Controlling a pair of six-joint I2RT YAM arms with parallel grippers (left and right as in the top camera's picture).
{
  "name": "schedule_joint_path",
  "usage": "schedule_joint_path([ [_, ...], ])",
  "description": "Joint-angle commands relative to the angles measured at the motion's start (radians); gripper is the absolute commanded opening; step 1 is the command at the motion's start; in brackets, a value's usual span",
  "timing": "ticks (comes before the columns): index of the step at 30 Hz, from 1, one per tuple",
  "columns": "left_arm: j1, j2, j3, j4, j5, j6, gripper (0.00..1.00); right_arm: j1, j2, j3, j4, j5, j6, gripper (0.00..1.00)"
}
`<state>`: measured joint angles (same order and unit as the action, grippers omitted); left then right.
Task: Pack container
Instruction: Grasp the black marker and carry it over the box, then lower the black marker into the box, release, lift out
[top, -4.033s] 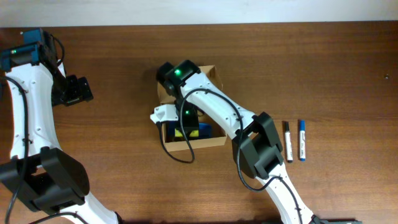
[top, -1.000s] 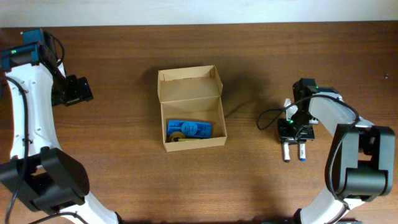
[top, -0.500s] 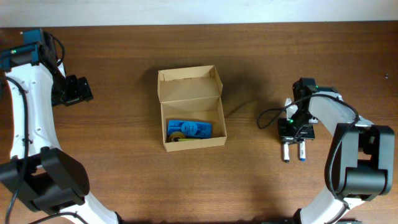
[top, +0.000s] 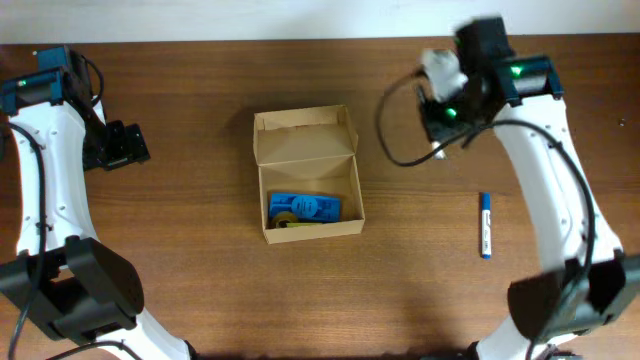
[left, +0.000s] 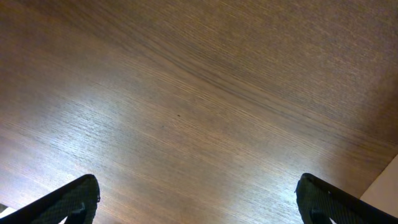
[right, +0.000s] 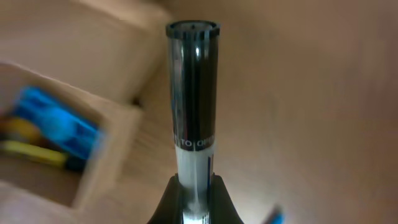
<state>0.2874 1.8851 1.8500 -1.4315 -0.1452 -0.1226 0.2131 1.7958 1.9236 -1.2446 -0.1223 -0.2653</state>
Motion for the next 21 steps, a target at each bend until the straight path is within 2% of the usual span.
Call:
schedule_joint_path([
  [1,0.002,-0.013,-0.004,0.0,0.002,0.016,1.0,0.117,-0.019,0.084,-0.013,-0.027,-0.137,0.04],
  [7,0.002,-0.013,-0.004,0.0,0.002,0.016,1.0,0.353,0.018,0.089,-0.058,-0.023,-0.42,0.04],
  [11,0.002,-0.013,-0.004,0.0,0.002,0.016,1.0,0.444,0.074,0.089,-0.077,-0.001,-0.531,0.04],
  [21,0.002,-0.013,-0.004,0.0,0.002,0.016,1.0,0.493,0.264,0.089,-0.073,0.046,-0.577,0.04],
])
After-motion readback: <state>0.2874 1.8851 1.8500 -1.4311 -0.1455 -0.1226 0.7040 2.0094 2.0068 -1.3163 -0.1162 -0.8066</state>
